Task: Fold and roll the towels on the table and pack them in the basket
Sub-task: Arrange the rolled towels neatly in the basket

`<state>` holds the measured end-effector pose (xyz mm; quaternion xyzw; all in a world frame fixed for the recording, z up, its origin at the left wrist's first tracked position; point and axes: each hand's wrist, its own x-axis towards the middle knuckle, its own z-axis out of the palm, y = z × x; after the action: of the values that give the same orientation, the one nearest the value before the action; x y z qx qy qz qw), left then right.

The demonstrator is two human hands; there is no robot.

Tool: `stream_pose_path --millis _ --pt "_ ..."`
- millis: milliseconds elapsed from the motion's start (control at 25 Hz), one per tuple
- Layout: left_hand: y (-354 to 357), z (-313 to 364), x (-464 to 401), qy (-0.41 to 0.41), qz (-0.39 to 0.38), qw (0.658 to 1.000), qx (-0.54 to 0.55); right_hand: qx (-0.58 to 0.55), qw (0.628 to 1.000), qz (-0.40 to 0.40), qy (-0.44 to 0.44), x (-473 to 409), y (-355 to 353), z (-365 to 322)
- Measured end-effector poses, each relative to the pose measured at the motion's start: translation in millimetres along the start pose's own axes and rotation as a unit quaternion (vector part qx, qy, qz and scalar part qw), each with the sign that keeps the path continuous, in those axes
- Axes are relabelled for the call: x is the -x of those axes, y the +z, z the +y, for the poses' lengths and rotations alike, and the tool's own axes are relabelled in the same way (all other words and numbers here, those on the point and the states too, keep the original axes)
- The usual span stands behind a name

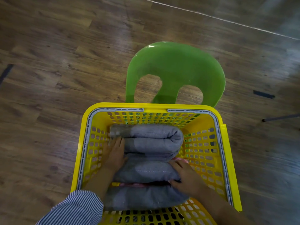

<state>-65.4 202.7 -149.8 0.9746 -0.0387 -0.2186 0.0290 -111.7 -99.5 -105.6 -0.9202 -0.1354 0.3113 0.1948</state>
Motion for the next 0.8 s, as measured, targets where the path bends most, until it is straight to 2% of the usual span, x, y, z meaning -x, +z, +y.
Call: stream_pose_path --millis 160,360,440,560,600,680,760,800 --pt "16 2 -11 0.019 -0.031 0.999 -0.031 0.029 0.999 0.037 -0.013 4 12 -1" --pt "32 -12 -16 0.040 0.048 0.995 -0.083 0.036 0.998 0.043 -0.015 4 12 0" --pt "35 -15 -17 0.033 0.047 0.994 -0.091 0.030 0.998 0.046 -0.013 3 12 0" --pt "23 -2 -8 0.011 0.035 0.999 -0.026 0.017 0.999 0.044 -0.004 7 12 0" --pt "15 3 0 0.022 0.046 0.999 0.007 0.012 0.999 0.040 -0.008 10 10 0" --pt "4 7 26 0.100 0.049 0.992 0.058 0.002 0.999 0.022 -0.025 16 7 1" --pt "-2 7 56 0.199 -0.010 0.976 0.082 -0.011 1.000 0.012 -0.022 18 5 3" --pt "-4 4 67 0.221 -0.071 0.969 0.082 -0.018 1.000 0.015 -0.015 19 4 3"
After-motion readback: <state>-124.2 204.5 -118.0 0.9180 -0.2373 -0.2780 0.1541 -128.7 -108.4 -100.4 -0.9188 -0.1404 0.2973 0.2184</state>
